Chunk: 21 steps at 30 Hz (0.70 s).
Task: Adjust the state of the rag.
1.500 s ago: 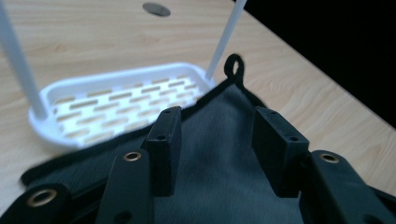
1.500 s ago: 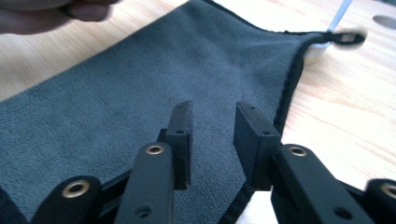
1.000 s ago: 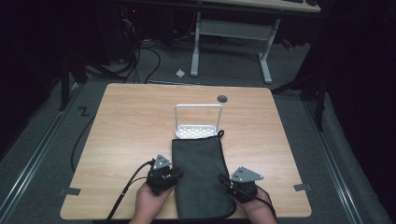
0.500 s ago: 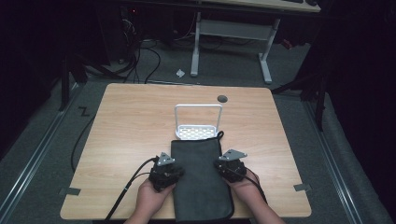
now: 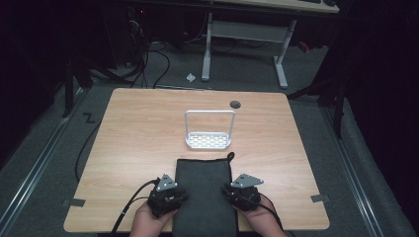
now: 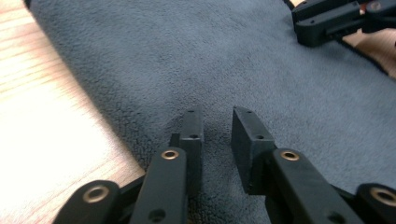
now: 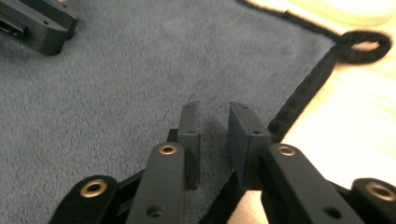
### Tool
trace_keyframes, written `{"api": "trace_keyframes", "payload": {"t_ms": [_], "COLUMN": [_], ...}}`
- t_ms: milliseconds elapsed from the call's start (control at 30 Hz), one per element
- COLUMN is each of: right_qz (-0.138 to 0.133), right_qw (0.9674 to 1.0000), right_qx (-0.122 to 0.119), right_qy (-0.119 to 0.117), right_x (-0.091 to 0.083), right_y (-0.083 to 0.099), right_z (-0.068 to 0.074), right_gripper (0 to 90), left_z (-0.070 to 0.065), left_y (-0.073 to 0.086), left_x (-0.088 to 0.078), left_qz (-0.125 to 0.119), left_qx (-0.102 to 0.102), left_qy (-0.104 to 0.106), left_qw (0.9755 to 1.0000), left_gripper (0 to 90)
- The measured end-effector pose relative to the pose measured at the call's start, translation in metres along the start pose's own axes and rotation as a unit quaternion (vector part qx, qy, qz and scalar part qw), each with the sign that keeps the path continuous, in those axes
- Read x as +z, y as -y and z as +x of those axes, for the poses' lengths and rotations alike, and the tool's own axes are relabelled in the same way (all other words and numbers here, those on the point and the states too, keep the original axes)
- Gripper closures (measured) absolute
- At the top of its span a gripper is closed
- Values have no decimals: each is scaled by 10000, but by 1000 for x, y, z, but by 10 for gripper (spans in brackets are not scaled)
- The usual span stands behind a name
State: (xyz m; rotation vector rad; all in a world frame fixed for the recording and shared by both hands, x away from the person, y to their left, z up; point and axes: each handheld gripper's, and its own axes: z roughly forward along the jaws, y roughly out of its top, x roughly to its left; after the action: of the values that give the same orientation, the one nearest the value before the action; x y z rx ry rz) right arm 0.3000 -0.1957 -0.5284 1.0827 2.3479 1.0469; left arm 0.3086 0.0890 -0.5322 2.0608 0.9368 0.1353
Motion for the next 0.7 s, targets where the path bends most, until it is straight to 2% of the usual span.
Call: {"api": "trace_keyframes", "payload": {"t_ms": [67, 233, 300, 400, 533, 633, 700], "right_qz": [-127, -226, -247, -269, -256, -250, -279], "right_qw": [9998, 9994, 9993, 9992, 9993, 9994, 9993], "right_qx": [118, 255, 240, 221, 192, 178, 159], "right_qy": [9, 113, 157, 177, 181, 174, 182], "right_x": [-3, -6, -6, -6, -5, -5, -6], "right_y": [-1, 0, 0, 0, 0, 1, 1], "right_z": [-3, -12, -14, -16, -17, -17, -17], "right_gripper": [721, 680, 667, 635, 602, 588, 585], "left_z": [2, 12, 19, 31, 41, 45, 51], "left_y": [0, -3, -3, -5, -13, -24, -32], "left_x": [-1, -13, -15, -17, -9, 3, 11], "left_qz": [-42, -443, -512, -583, -554, -527, -509], "left_qx": [6, -51, -82, -316, -551, -596, -708], "left_qy": [-2, -361, -465, -501, -410, -514, -531], "left_qw": [10000, 9984, 9976, 9965, 9961, 9955, 9948], "left_gripper": [708, 643, 606, 559, 474, 439, 433]}}
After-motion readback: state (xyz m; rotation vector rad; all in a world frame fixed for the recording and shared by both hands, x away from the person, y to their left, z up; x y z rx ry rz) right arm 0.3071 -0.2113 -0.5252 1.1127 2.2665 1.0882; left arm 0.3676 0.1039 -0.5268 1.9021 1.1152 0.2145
